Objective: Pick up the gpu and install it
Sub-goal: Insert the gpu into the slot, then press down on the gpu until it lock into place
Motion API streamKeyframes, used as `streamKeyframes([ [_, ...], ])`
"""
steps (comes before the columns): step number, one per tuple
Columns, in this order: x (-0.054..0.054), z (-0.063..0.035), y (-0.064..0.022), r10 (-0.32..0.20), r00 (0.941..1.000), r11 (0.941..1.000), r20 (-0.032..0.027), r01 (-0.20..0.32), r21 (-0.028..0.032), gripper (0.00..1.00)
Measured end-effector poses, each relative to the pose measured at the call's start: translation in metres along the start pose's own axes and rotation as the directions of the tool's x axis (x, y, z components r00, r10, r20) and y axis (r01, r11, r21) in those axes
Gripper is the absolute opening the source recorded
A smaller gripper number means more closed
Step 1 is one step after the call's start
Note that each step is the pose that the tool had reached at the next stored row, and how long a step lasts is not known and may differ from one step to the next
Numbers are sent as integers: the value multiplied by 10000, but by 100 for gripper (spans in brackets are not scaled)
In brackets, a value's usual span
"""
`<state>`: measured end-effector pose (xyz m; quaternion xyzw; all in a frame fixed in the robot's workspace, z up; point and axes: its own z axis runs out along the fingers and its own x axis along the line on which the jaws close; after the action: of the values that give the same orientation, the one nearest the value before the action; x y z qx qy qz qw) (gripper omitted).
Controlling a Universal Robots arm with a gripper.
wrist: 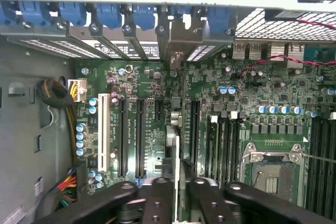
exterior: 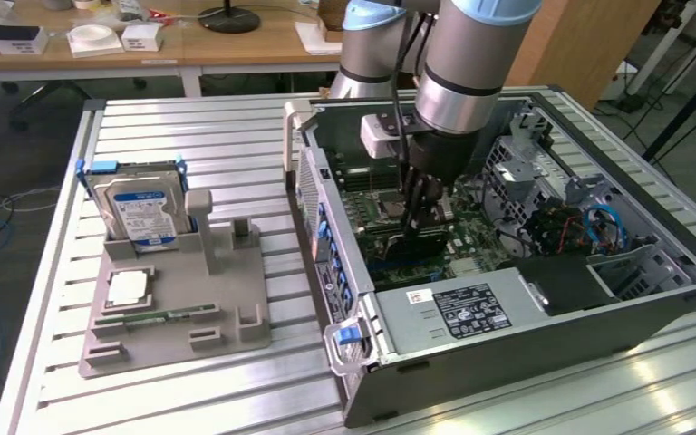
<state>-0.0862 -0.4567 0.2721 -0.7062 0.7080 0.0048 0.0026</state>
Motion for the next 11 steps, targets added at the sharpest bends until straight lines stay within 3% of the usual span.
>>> streamKeyframes([
  [2,0,-1,0,0,10000,10000,-2,0,0,11],
  [11,0,-2,0,1,10000,10000,-5,-1,-2,11],
])
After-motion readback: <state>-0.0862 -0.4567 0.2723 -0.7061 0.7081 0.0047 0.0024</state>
